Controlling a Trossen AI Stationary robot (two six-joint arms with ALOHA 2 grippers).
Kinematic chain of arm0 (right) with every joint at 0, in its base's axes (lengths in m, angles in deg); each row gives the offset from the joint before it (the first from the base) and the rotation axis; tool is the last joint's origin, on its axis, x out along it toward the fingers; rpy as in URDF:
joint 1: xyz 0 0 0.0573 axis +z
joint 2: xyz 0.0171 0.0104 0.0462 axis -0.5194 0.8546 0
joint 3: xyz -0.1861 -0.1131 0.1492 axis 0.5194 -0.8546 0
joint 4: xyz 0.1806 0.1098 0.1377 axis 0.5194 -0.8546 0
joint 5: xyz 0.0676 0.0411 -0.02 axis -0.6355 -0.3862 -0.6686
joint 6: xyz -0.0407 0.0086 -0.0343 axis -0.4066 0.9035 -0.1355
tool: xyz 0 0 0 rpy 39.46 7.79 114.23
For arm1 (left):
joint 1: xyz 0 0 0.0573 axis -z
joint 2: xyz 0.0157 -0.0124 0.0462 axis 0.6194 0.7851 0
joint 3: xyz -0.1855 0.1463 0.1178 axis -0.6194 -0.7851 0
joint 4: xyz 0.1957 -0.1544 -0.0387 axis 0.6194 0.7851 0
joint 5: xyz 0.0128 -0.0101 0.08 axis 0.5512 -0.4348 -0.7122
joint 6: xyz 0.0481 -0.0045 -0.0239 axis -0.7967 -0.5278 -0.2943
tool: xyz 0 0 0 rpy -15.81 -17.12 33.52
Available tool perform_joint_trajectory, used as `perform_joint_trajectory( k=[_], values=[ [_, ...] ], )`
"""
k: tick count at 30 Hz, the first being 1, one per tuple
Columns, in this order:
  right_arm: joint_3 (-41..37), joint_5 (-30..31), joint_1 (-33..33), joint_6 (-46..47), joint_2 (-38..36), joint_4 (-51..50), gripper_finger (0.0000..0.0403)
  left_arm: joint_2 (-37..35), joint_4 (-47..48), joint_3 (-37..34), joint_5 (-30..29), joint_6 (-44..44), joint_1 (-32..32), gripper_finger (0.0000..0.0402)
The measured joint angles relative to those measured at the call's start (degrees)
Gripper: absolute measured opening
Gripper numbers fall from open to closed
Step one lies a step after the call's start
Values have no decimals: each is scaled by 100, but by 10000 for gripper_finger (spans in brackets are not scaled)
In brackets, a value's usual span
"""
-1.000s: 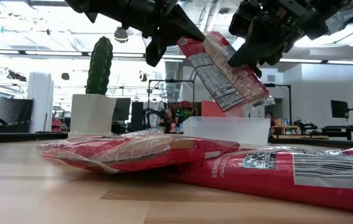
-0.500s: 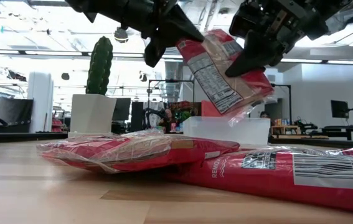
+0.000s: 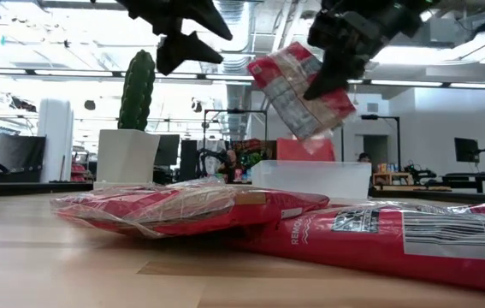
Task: Sort popcorn bags into baskets
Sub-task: Put the popcorn bag into the transparent bin
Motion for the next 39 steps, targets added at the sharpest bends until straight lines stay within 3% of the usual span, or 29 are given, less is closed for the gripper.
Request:
perform_joint_trajectory(
  k=[6, 13, 19, 26, 35, 39],
  values=[
    [1086, -22, -950, -1514, 421, -1067, 21, -146, 352, 0, -239, 22, 0, 190],
    [2021, -296, -1705, -2798, 1551, -2125, 40, -143, 877, -2, -30, 9, -79, 189],
    [2837, -268, -1850, -3635, 2644, -2731, 35, -141, 1243, -4, 208, -114, -322, 189],
    [3511, 588, -1860, -4305, 3513, -3467, 50, -141, 1346, -4, 336, -356, -544, 189],
    [3612, 905, -1879, -4587, 3737, -3493, 60, -141, 1346, -4, 366, -389, -697, 189],
    [3612, 966, -1922, -4632, 3737, -3486, 90, -139, 1344, -4, 350, -391, -702, 189]
  ],
)
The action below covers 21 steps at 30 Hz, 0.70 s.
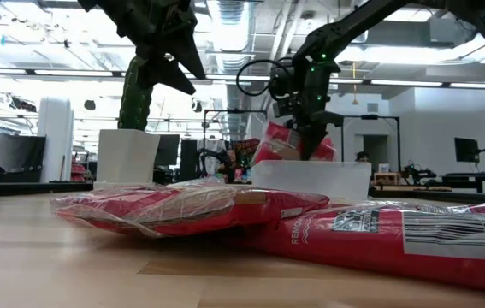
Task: Sort popcorn bags into baskets
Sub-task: Put the popcorn bag into the transparent bin
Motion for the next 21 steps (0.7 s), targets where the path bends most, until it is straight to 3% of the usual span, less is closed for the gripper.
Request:
perform_joint_trajectory(
  k=[5, 11, 21],
  values=[
    [0, 56, -13, 18, 0, 131, 166, 0, 0, 0, 4, 4, 0, 189],
    [0, 665, -13, 165, -25, 601, 243, 0, 0, 0, -7, 7, 0, 189],
    [2, 655, -21, 375, -164, 252, 237, 0, 3, 0, -29, 17, 0, 189]
  ],
)
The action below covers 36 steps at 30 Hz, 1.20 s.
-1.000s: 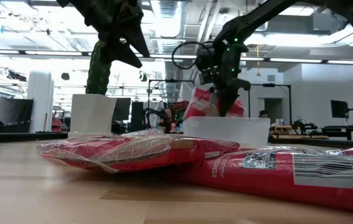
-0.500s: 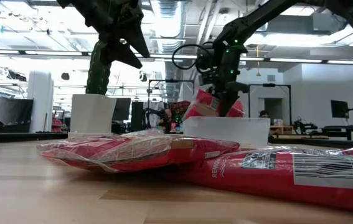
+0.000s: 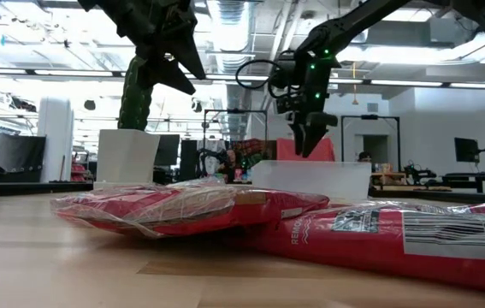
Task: Sort popcorn bags into baskets
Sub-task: Put the popcorn bag into the transparent bin
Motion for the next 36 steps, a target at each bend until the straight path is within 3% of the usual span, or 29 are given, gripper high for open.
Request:
perform_joint_trajectory(
  k=[6, 10, 12, 18, 28, 30, 33, 36],
  values=[
    [0, -959, 210, 683, 0, -44, 223, 0, 29, -55, -237, -71, 0, 189],
    [-4, -2102, 272, 1258, -164, -237, 217, -35, 62, -320, -686, 43, -150, 189],
    [-2, -2386, 242, 1527, -433, -331, 215, -159, -133, -396, -714, 70, -324, 189],
    [-94, -2818, -26, 2350, -1523, -616, 214, -378, -1199, -1001, -121, 13, -1239, 189],
    [-138, -2661, -32, 3269, -3184, -1130, 214, 996, -1658, -914, -96, -1152, -2006, 189],
    [-138, -2624, 51, 3480, -3421, -1373, 214, 1240, -1664, -916, 290, -1025, -2188, 189],
    [-167, -2469, 223, 3864, -3796, -1741, 214, 1469, -1779, -999, 1511, -561, -2332, 189],
    [-762, -2151, 543, 4535, -4377, -1616, 214, 1521, -1868, -1153, 2377, -123, -2234, 189]
  ],
)
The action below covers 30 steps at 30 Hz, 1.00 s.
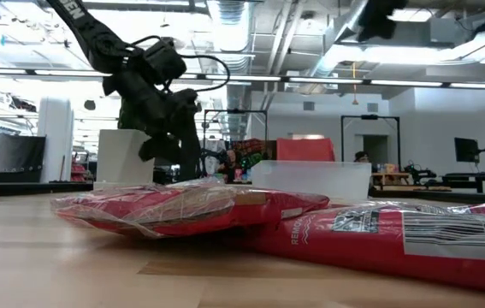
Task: Sort popcorn bags into baskets
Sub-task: Put the popcorn bag into the transparent bin
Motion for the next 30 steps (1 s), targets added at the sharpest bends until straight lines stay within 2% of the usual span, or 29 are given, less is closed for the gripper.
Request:
perform_joint_trajectory(
  k=[3, 7, 10, 14, 17, 21, 24, 30],
  values=[
    [-1170, 318, 457, 974, -744, 652, 214, -59, 43, -139, 166, 298, 296, 189],
    [-2942, 833, 1237, 2553, -1530, 2208, 214, -189, -33, -202, 13, 695, 903, 189],
    [-4071, 1055, 1847, 3538, -1772, 3361, 214, -179, -281, -182, -347, 1107, 1394, 189],
    [-5039, 1421, 2589, 4454, -1712, 4405, 214, -165, -998, -167, -820, 1788, 2072, 189],
    [-5385, 1852, 3050, 4860, -1552, 4643, 214, -158, -1044, -167, -1369, 2186, 2572, 189],
    [-5478, 2411, 3483, 5132, -1299, 4621, 214, -111, -1038, -171, -2224, 2655, 3222, 189],
    [-5478, 2579, 3738, 5339, -1111, 4682, 214, 135, -1332, -173, -2654, 3108, 3618, 189],
    [-5474, 3280, 4232, 5779, -779, 4691, 214, 1295, -3206, -160, -2857, 4221, 3968, 189]
  ],
)
